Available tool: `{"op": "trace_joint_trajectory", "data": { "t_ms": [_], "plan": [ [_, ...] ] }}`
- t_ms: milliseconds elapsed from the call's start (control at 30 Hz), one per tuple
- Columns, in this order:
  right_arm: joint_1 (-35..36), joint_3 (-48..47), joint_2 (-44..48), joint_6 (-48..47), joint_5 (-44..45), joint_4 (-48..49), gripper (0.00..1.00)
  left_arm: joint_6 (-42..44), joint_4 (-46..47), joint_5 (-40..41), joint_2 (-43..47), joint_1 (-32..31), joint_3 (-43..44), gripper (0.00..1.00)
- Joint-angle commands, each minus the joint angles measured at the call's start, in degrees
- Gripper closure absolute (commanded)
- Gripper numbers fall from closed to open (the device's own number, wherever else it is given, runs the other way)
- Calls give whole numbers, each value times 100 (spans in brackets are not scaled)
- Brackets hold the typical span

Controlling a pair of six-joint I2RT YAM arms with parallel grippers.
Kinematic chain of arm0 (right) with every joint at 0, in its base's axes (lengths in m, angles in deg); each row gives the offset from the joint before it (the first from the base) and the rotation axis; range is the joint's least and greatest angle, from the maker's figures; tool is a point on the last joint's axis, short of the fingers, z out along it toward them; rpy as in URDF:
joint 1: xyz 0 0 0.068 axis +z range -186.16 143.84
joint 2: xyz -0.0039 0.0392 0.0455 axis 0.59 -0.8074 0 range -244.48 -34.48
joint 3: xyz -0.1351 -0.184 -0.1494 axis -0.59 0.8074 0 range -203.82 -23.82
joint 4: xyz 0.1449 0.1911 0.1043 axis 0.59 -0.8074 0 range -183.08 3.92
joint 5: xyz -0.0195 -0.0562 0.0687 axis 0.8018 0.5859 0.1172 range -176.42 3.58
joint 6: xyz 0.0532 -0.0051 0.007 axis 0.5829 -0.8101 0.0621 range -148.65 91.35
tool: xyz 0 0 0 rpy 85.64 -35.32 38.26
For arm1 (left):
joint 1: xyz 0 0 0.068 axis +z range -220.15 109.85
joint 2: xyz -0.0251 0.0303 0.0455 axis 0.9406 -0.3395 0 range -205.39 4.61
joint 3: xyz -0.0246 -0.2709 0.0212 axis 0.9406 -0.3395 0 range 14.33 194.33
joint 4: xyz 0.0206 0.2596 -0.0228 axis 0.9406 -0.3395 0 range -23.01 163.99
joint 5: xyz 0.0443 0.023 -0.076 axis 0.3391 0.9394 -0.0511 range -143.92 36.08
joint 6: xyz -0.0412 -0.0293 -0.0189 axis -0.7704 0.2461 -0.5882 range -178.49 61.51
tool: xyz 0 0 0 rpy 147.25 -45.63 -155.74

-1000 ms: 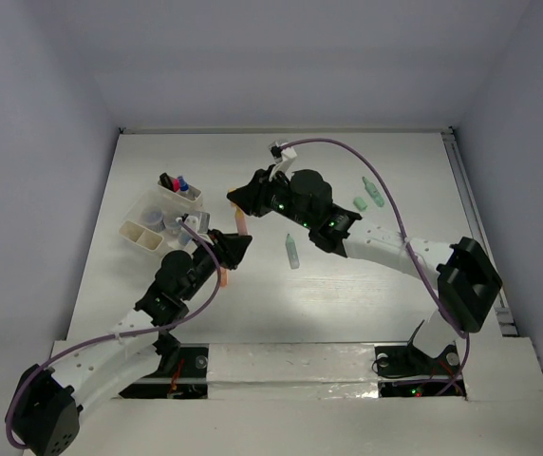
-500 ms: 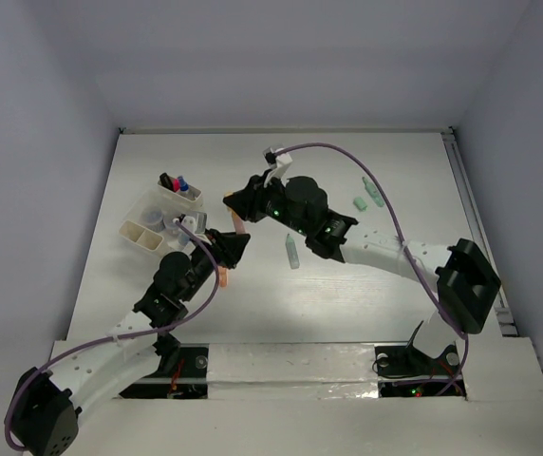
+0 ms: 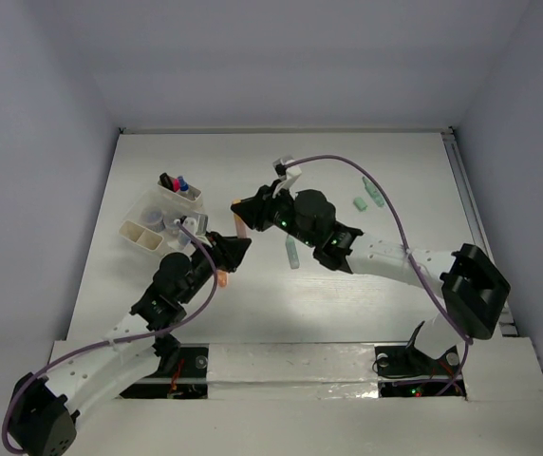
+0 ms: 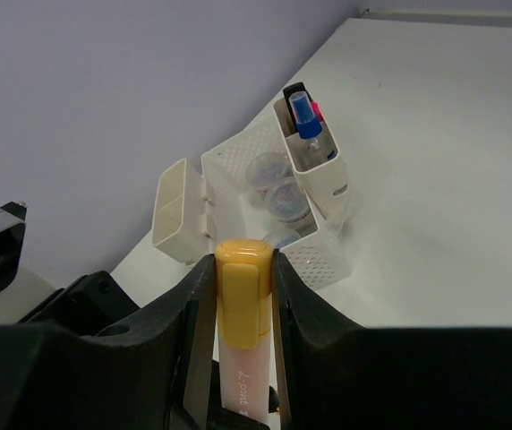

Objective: Sort the stationery into containers
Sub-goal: Close the pen cap on the pen.

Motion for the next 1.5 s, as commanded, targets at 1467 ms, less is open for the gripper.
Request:
{"op": "trace_joint_trajectory", "data": {
  "t_ms": [1467],
  "plan": [
    [820, 2139, 343, 1037, -1887, -338, 100, 731, -1338, 577, -604, 41, 3970, 100]
  ]
}}
